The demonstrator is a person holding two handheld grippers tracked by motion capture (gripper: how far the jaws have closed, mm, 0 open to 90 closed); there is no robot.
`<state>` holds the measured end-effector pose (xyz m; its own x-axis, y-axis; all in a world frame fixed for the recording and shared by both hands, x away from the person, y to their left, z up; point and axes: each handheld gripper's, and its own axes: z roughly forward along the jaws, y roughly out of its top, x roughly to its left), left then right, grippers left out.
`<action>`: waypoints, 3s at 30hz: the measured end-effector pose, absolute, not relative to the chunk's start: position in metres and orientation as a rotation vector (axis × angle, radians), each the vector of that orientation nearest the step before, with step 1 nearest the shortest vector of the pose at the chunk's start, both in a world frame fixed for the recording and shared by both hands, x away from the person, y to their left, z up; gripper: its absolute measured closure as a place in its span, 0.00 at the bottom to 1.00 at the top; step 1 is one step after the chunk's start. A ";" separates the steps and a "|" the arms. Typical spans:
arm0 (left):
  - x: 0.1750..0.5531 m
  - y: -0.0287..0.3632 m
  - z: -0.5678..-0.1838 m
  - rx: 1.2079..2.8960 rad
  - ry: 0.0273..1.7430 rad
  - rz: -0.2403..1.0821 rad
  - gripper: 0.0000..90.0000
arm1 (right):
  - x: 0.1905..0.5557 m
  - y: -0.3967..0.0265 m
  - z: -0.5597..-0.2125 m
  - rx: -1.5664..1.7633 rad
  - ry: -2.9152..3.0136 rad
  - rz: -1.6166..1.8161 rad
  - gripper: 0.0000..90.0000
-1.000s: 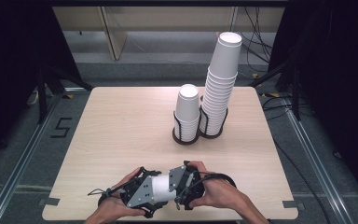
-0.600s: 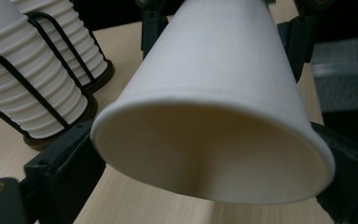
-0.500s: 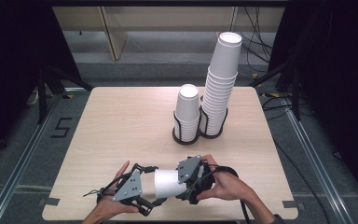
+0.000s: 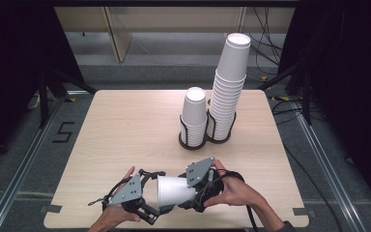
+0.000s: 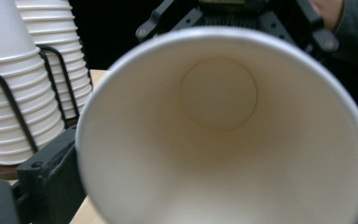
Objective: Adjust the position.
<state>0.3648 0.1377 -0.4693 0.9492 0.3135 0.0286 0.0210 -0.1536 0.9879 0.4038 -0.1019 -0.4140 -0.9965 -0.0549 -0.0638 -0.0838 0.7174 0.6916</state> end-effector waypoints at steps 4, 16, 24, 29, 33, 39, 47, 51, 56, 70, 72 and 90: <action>0.365 0.139 -0.468 1.704 0.244 0.251 0.06 | 0.402 -0.101 -0.414 -0.108 2.891 1.196 0.24; 0.364 0.136 -0.460 1.813 0.259 0.294 0.09 | 0.403 -0.105 -0.415 -0.025 2.891 1.077 0.18; 0.361 0.130 -0.455 1.927 0.280 0.316 0.09 | 0.389 -0.088 -0.418 -0.064 2.851 0.823 0.19; 0.360 0.127 -0.456 1.935 0.294 0.313 0.08 | 0.386 -0.079 -0.425 -0.075 2.841 0.755 0.24; 0.364 0.132 -0.459 1.827 0.342 0.272 0.05 | 0.389 -0.080 -0.428 -0.084 2.844 0.858 0.24; 0.374 0.146 -0.465 1.682 0.461 0.192 0.00 | 0.403 -0.094 -0.425 -0.012 2.810 1.035 0.25; 0.374 0.146 -0.467 1.651 0.508 0.199 0.05 | 0.410 -0.106 -0.418 0.103 2.755 1.208 0.25; 0.372 0.143 -0.465 1.622 0.497 0.203 0.06 | 0.409 -0.102 -0.421 0.105 2.755 1.229 0.25; 0.369 0.141 -0.463 1.577 0.503 0.208 0.05 | 0.408 -0.098 -0.426 0.110 2.773 1.261 0.25; 0.366 0.144 -0.456 1.577 0.454 0.247 0.11 | 0.408 -0.096 -0.433 0.165 2.780 1.334 0.20; 0.366 0.144 -0.455 1.570 0.450 0.248 0.11 | 0.408 -0.097 -0.433 0.181 2.781 1.329 0.18; 0.364 0.137 -0.457 1.502 0.464 0.255 0.10 | 0.406 -0.097 -0.436 0.189 2.767 1.405 0.26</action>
<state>0.3638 0.1372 -0.4572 0.8873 0.4403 -0.1371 0.1207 0.0654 0.9905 0.4060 -0.0972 -0.4361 -0.9921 0.1231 0.0254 0.0932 0.5844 0.8061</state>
